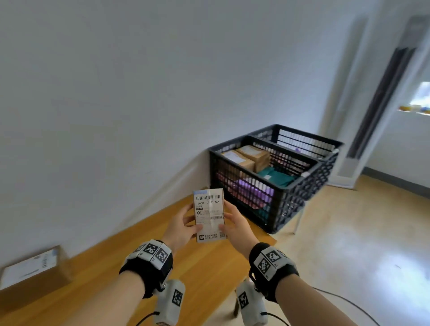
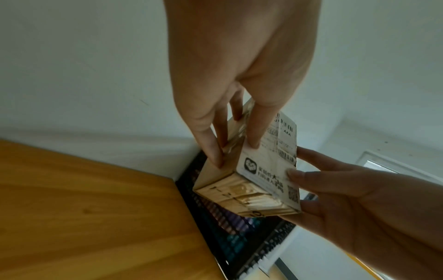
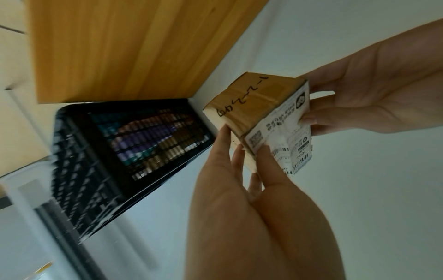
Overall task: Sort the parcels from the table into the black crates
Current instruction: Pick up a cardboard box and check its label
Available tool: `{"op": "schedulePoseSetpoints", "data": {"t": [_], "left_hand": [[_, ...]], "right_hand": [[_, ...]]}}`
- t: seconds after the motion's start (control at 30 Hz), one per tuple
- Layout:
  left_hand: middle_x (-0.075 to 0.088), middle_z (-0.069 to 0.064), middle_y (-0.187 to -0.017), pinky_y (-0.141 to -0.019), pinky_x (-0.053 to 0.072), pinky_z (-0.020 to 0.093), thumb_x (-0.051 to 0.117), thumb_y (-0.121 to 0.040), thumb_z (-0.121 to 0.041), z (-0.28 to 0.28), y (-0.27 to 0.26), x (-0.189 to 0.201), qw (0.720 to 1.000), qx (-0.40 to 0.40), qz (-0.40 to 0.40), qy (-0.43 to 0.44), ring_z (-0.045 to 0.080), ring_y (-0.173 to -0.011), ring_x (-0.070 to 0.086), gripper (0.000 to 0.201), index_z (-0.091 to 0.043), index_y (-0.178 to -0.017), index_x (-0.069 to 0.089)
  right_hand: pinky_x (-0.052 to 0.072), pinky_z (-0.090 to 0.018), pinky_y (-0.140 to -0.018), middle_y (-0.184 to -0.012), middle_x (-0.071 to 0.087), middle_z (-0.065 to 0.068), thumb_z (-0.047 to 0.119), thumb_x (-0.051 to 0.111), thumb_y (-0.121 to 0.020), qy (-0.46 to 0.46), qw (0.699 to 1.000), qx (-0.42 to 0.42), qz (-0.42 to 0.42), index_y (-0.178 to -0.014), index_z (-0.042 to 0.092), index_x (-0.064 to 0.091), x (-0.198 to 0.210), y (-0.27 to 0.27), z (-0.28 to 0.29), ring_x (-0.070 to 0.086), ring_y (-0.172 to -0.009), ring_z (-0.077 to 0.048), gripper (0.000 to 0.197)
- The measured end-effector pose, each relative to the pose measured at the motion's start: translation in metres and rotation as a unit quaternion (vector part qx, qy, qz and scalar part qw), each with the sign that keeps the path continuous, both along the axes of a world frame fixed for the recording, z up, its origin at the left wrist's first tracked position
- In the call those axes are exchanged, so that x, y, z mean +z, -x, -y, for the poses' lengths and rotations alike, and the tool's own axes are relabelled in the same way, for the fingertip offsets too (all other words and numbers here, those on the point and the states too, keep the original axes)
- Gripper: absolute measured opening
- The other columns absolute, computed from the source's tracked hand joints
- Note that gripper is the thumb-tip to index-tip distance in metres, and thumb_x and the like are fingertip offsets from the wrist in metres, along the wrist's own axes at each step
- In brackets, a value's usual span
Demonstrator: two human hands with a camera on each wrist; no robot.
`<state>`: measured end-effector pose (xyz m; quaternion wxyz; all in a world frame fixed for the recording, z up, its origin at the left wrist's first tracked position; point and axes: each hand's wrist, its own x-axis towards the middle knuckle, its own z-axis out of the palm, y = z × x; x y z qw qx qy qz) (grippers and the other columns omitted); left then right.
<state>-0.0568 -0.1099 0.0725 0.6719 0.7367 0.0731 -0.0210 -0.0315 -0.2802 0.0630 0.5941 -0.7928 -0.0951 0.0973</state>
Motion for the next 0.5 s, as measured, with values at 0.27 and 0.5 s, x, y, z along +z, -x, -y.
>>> {"op": "schedulePoseSetpoints", "data": {"t": [0.27, 0.5], "left_hand": [[0.065, 0.007, -0.109, -0.075, 0.059, 0.037, 0.061, -0.085, 0.007, 0.117, -0.031, 0.002, 0.996, -0.085, -0.011, -0.019, 0.021, -0.099, 0.065, 0.061, -0.014, -0.138, 0.039], [0.064, 0.013, -0.110, -0.080, 0.057, 0.046, 0.058, -0.087, 0.007, 0.248, -0.069, 0.000, 0.994, -0.105, -0.021, -0.026, 0.029, -0.104, 0.062, 0.052, -0.011, -0.133, 0.042]], "right_hand": [[0.055, -0.031, -0.085, -0.125, 0.054, 0.002, -0.006, 0.049, -0.092, -0.017, 0.996, -0.085, -0.024, -0.144, 0.034, 0.030, -0.011, -0.007, 0.120, 0.049, -0.122, -0.016, 0.069], [0.057, -0.028, -0.075, -0.124, 0.054, -0.006, -0.009, 0.047, -0.091, -0.017, 0.994, -0.108, -0.021, -0.142, 0.027, 0.033, -0.014, -0.035, 0.248, 0.052, -0.116, -0.020, 0.064]]}}
